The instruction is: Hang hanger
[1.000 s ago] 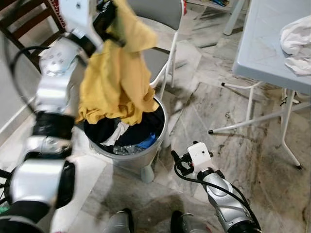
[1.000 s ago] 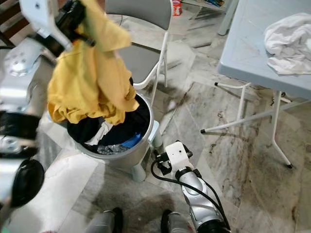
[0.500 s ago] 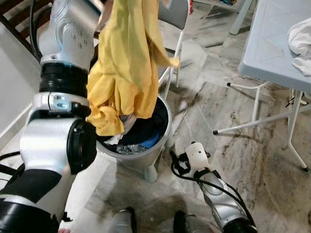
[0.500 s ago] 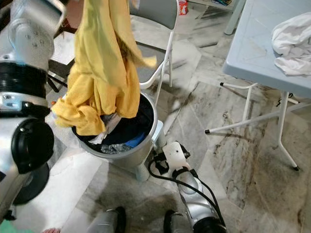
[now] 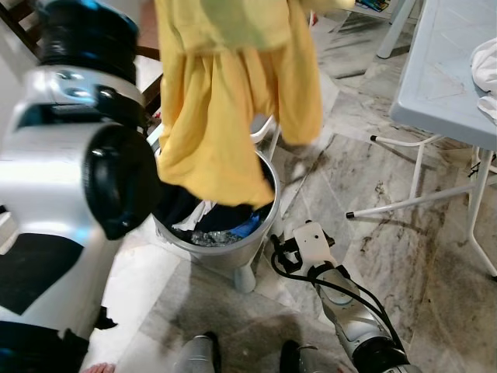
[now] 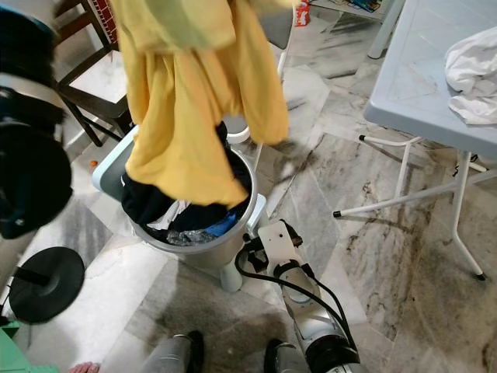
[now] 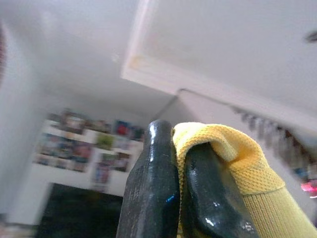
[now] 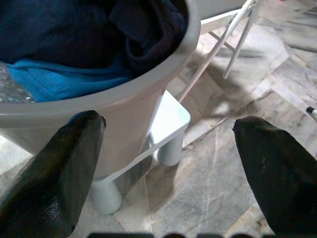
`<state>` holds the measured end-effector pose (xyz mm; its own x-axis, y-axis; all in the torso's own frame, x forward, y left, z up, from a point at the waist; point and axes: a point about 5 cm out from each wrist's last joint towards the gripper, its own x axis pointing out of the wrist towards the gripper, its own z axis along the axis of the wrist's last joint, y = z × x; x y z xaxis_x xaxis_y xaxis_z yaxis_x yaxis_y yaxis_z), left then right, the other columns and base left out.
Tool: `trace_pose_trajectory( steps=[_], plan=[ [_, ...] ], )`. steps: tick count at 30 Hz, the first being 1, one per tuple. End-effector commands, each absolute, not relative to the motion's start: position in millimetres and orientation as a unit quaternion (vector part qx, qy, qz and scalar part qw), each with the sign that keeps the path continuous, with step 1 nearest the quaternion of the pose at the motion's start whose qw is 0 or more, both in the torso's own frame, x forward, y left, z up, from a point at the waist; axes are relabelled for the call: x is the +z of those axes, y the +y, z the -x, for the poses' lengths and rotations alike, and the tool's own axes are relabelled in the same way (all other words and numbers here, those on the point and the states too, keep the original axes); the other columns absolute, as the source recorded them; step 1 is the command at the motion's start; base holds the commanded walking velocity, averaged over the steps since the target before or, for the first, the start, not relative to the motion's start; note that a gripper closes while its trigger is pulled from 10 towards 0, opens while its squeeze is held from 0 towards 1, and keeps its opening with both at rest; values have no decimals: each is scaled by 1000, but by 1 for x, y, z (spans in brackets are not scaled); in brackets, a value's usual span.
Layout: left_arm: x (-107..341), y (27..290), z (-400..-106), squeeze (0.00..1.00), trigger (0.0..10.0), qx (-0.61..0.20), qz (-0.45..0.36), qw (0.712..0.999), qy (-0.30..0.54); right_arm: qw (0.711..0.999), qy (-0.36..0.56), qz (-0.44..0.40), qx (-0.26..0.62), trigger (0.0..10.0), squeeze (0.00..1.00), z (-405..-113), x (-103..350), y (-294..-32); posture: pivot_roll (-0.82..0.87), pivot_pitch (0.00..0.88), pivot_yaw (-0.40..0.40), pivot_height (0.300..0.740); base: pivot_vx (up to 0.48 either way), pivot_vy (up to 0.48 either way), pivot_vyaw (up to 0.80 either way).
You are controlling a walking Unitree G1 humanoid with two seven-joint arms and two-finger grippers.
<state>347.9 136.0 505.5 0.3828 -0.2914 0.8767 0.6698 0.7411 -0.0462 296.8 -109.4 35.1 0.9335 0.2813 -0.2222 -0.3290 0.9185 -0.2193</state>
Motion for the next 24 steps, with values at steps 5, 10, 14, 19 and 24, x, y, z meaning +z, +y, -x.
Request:
trace_pose_trajectory(
  steps=[5, 10, 14, 19, 24],
  plan=[
    [407, 173, -378, 0, 0, -196, 139, 896, -374, 969, 117, 130, 175, 10000, 0, -284, 21, -110, 90, 168, 29, 740, 0, 0, 0],
    [301, 214, -375, 0, 0, -77, 130, 955, -256, 964, 125, 141, 188, 10000, 0, -281, 18, -117, 104, 182, -2, 740, 0, 0, 0],
    [236, 233, -359, 0, 1843, -19, 128, 974, -188, 961, 126, 138, 201, 10000, 0, -280, 18, -119, 115, 202, -31, 740, 0, 0, 0],
    [114, 246, -311, 0, 2275, 66, 186, 980, -12, 956, 105, 100, 256, 10000, 0, -275, 26, -107, 119, 222, -61, 740, 0, 0, 0],
    [73, 221, -285, 0, 10000, 43, 207, 976, 55, 952, 107, 108, 265, 10000, 0, -272, 26, -107, 120, 237, -78, 740, 0, 0, 0]
  ],
)
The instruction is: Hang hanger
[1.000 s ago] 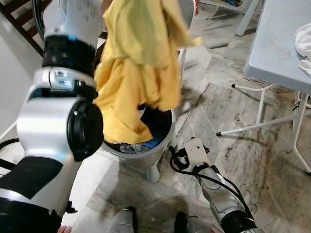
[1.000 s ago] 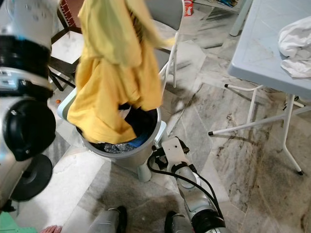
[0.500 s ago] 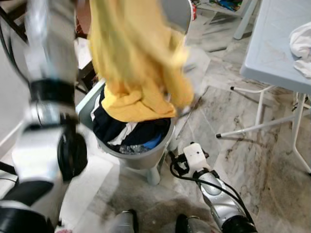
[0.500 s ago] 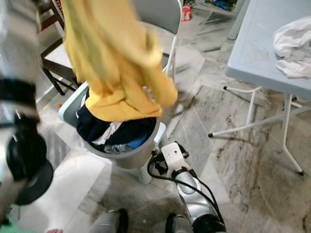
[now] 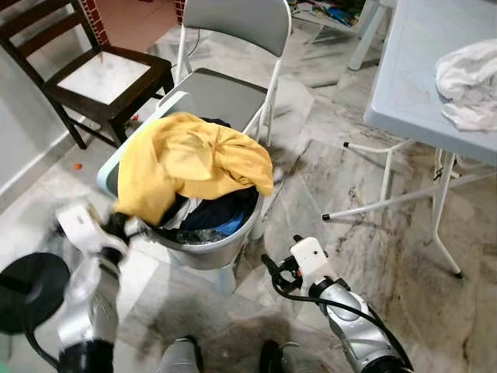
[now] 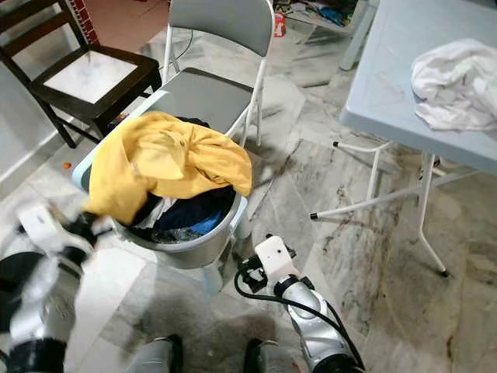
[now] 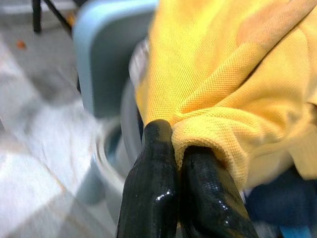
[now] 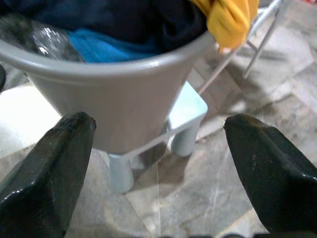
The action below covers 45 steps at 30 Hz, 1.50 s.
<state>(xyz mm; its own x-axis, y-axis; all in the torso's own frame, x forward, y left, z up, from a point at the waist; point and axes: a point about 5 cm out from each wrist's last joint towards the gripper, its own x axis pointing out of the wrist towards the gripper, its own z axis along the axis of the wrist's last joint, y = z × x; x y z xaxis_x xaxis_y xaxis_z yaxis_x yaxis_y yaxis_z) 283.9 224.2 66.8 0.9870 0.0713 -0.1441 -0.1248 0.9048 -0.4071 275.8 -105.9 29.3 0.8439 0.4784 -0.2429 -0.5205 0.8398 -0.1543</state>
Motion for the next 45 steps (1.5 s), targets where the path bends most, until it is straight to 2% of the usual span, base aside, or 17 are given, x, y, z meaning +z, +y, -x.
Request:
trace_pose_trajectory(
  steps=[1, 6, 10, 15, 18, 19, 22, 24, 28, 32, 33, 35, 45],
  plan=[
    [68, 218, -281, 0, 10000, 48, 215, 973, 66, 952, 108, 108, 266, 10000, 0, -272, 26, -107, 119, 239, -81, 740, 0, 0, 0],
    [60, 212, -269, 0, 10000, 64, 223, 969, 89, 950, 110, 111, 269, 10000, 0, -271, 25, -108, 113, 241, -79, 740, 0, 0, 0],
    [65, 202, -265, 0, 10000, 40, 198, 975, 90, 951, 113, 112, 266, 10000, 0, -270, 26, -111, 110, 240, -71, 740, 0, 0, 0],
    [80, 181, -277, 0, 10000, -29, 93, 992, 79, 967, 77, 86, 226, 10000, 0, -276, 40, -113, 98, 232, -59, 740, 0, 0, 0],
    [89, 166, -283, 0, 10000, -59, 56, 994, 66, 987, 35, 32, 153, 10000, 0, -284, 62, -125, 76, 225, -37, 740, 0, 0, 0],
    [89, 166, -283, 0, 10000, -59, 56, 994, 66, 987, 35, 32, 153, 10000, 0, -284, 62, -125, 76, 225, -37, 740, 0, 0, 0],
    [101, 138, -285, 0, 10000, -111, 29, 993, 39, 996, 24, -33, 78, 10000, 0, -288, 76, -146, 59, 219, -21, 740, 0, 0, 0],
    [115, 111, -287, 0, 10000, -168, 0, 986, 6, 999, 13, -17, 46, 10000, 0, -286, 83, -158, 24, 208, 10, 740, 0, 0, 0],
    [128, 94, -292, 0, 10000, -205, -2, 979, -18, 999, -3, -27, 35, 10000, 0, -282, 89, -162, 4, 202, 29, 740, 0, 0, 0],
    [136, 89, -296, 0, 10000, -216, -3, 976, -30, 999, -8, -35, 38, 10000, 0, -278, 91, -162, -20, 195, 45, 740, 0, 0, 0],
    [145, 87, -301, 0, 10000, -223, 3, 974, -41, 1000, 4, -19, 11, 10000, 0, -273, 89, -167, -37, 190, 52, 740, 0, 0, 0],
    [146, 89, -305, 0, 10000, -219, 0, 975, -44, 999, 4, -43, -1, 10000, 0, -267, 93, -170, -46, 187, 54, 740, 0, 0, 0],
    [113, 109, -303, 0, 10000, -184, 4, 983, 17, 997, 2, -52, -53, 10000, 0, -258, 100, -186, -67, 152, 46, 740, 0, 0, -256]
  ],
)
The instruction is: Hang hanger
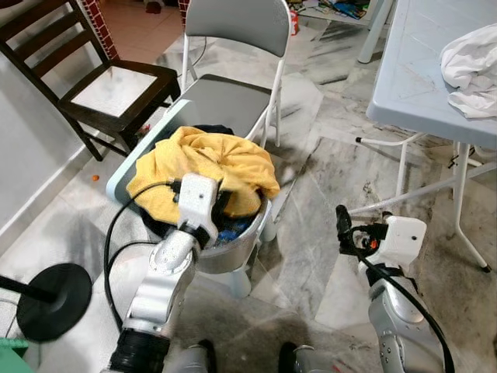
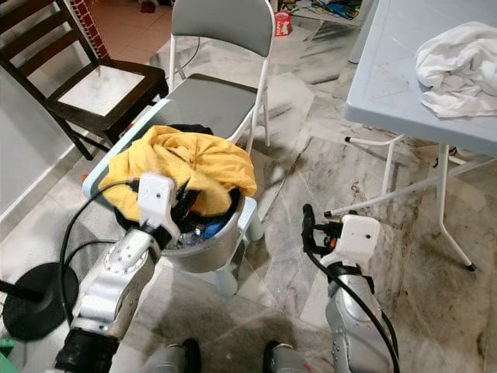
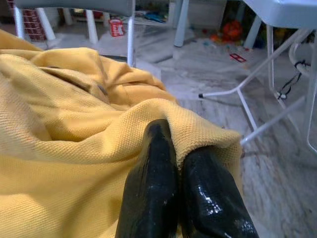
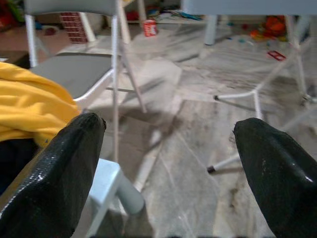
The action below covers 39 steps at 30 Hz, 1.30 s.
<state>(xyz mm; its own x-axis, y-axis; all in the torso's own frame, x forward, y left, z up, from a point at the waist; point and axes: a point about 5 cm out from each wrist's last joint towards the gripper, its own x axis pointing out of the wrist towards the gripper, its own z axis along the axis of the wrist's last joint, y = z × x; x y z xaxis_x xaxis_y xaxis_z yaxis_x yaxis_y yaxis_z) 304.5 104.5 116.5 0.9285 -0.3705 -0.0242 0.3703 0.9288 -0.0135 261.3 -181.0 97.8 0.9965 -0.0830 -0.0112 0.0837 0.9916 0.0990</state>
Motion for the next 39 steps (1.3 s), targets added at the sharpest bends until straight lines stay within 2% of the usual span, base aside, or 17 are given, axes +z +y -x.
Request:
trace_pose_trajectory(
  steps=[1, 7, 11, 18, 25, 39],
  plan=[
    [108, 115, -301, 0, 10000, -180, 0, 983, 28, 997, 5, -50, -61, 10000, 0, -257, 101, -189, -63, 145, 42, 740, 0, 0, 0],
    [105, 121, -299, 0, 10000, -224, -45, 973, 38, 997, 3, -39, -73, 10000, 0, -257, 102, -197, -56, 120, 49, 740, 0, 0, 0],
    [102, 126, -301, 0, 10000, -217, -62, 973, 41, 996, 2, -40, -85, 10000, 0, -256, 102, -201, -74, 108, 76, 740, 0, 0, 0],
    [98, 124, -304, 0, 10000, -201, -11, 978, 47, 994, 12, -40, -104, 10000, 0, -244, 96, -204, -116, 108, 95, 740, 0, 0, -755],
    [99, 116, -305, 0, 10000, -189, 3, 982, 32, 995, 17, -34, -93, 10000, 0, -242, 94, -201, -114, 105, 86, 740, 0, -262, -711],
    [97, 108, -302, 0, 10000, -202, 10, 979, 30, 996, 15, -24, -83, 10000, 0, -247, 98, -205, -123, 92, 82, 740, 0, -316, 0]
  ],
)
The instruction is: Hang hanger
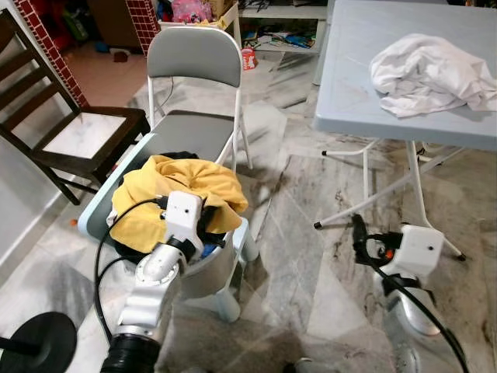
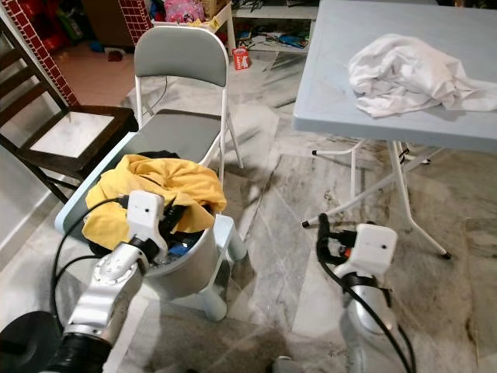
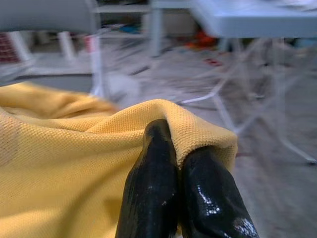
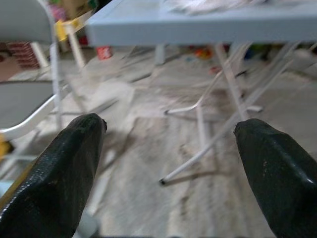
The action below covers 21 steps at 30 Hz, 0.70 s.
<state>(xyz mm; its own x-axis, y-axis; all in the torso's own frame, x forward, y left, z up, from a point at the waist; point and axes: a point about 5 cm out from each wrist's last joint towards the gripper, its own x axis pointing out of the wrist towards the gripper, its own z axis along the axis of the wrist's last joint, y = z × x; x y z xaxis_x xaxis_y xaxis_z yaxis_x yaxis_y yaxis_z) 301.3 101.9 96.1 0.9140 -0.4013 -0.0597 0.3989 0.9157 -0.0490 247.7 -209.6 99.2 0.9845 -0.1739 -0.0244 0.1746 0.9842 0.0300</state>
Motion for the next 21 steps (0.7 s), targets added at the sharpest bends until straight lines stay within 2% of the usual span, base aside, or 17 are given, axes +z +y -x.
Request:
trace_pose_trajectory(
  steps=[1, 7, 21],
  plan=[
    [99, 107, -303, 0, 10000, -204, 11, 979, 26, 996, 15, -23, -83, 10000, 0, -248, 98, -205, -127, 89, 83, 740, 0, -435, 0],
    [102, 106, -307, 0, 10000, -209, 13, 977, 23, 996, 13, -18, -81, 10000, 0, -249, 99, -204, -132, 83, 91, 740, 0, -417, 0],
    [108, 103, -313, 0, 10000, -205, 20, 978, 17, 996, 12, -19, -86, 10000, 0, -253, 99, -205, -124, 104, 97, 740, 0, -408, -800]
  ],
)
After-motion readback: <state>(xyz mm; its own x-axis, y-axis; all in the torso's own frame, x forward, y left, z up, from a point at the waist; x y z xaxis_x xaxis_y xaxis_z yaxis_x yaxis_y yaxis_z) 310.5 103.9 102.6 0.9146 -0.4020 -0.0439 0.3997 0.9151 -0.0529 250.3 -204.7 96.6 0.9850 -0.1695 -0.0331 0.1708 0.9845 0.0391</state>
